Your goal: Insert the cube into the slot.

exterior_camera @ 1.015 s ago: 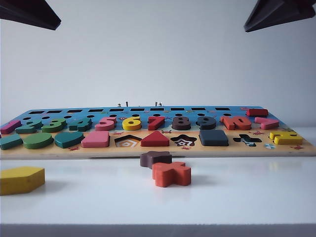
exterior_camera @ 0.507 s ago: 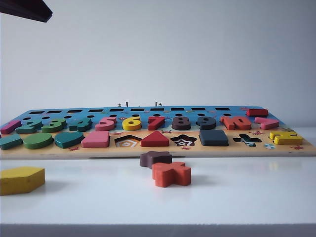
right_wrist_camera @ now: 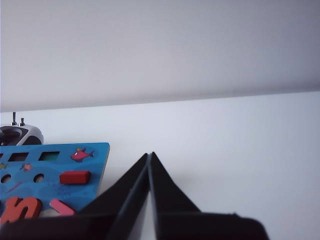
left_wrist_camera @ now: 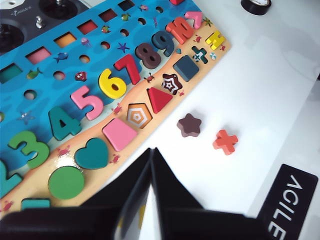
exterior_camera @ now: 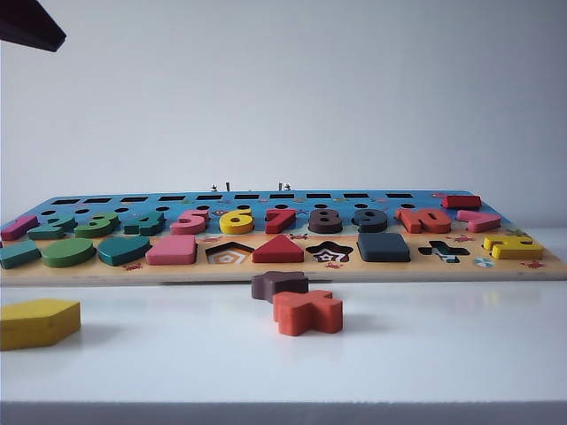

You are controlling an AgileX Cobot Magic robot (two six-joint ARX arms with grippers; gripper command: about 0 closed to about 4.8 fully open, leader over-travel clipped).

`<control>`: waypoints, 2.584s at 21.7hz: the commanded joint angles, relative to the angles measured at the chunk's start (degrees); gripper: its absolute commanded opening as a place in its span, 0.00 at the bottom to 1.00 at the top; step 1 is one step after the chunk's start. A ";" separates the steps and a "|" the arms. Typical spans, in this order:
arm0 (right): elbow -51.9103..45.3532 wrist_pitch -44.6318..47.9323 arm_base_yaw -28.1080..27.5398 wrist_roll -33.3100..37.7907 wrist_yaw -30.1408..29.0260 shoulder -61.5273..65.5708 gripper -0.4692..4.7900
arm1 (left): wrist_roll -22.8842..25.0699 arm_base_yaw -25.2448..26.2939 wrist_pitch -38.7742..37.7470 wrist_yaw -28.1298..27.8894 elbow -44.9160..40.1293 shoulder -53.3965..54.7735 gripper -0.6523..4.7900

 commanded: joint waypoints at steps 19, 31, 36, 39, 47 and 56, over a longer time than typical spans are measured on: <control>-7.04 -4.98 -0.44 -1.73 0.04 -12.68 0.09 | 1.88 12.90 20.24 -10.91 -23.80 -21.22 0.15; -7.04 -4.92 -0.35 -1.73 0.04 -12.68 0.09 | 1.66 14.95 20.94 -16.68 -34.95 -34.12 0.15; -7.04 -4.92 -0.35 -1.73 0.04 -12.68 0.09 | 1.68 14.95 20.98 -17.33 -36.85 -36.20 0.15; -7.04 -4.92 -0.35 -1.73 0.04 -12.68 0.09 | 1.73 14.95 20.98 -17.44 -36.85 -36.20 0.15; -7.04 -4.92 -0.35 -1.73 0.04 -12.68 0.09 | 1.86 14.86 21.00 -17.59 -36.85 -36.20 0.15; -7.04 -4.92 -0.35 -1.73 0.04 -12.68 0.09 | -1.33 14.86 21.00 -17.16 -36.85 -36.22 0.15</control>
